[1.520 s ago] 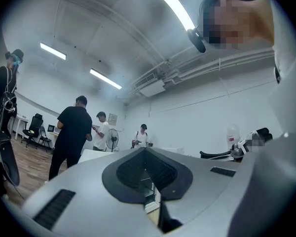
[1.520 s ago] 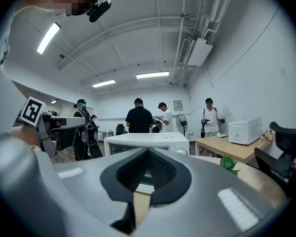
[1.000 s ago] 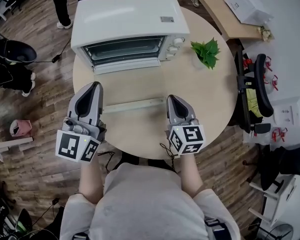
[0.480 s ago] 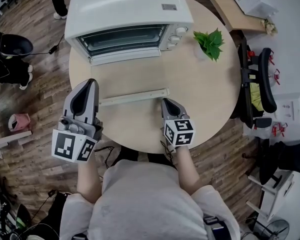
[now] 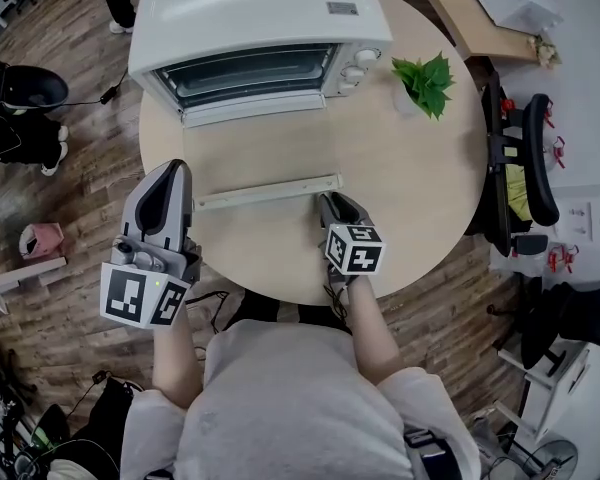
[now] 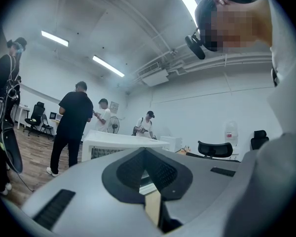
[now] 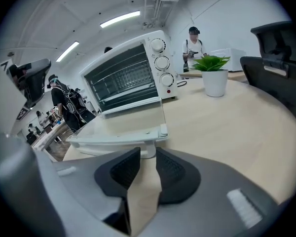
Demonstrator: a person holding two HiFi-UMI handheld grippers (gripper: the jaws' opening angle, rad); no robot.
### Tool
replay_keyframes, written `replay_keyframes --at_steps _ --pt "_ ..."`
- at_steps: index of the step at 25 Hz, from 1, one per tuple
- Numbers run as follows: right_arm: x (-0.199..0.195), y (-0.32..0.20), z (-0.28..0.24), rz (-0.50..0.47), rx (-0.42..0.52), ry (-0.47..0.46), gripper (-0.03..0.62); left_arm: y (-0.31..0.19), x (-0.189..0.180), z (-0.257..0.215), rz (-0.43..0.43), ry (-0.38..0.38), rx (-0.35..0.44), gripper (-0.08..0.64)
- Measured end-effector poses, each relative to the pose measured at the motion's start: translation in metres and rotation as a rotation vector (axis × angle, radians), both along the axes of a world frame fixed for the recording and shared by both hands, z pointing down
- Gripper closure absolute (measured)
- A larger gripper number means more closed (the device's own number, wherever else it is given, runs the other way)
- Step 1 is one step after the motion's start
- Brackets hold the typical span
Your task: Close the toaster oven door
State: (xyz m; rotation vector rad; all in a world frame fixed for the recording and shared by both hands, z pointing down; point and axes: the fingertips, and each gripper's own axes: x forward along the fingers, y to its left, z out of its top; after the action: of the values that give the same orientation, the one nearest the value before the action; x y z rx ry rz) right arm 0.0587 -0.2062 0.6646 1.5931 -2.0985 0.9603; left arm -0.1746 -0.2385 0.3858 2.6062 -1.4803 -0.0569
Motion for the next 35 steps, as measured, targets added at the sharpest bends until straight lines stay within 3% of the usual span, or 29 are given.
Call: replay_keyframes --at_steps 9,16,35 --pt "-0.003 -0.017 0.01 0.038 0.004 0.021 0.476 0.002 -0.008 0.003 -0.011 -0.009 -0.008 0.558" --pt "-0.002 -0.02 0.004 0.039 0.027 0.061 0.508 0.001 -0.013 0.001 -0.02 -0.01 -0.005 0.558" --pt "-0.001 -0.038 -0.095 0.07 0.195 0.04 0.517 0.005 -0.009 -0.017 -0.038 0.027 0.041 0.558"
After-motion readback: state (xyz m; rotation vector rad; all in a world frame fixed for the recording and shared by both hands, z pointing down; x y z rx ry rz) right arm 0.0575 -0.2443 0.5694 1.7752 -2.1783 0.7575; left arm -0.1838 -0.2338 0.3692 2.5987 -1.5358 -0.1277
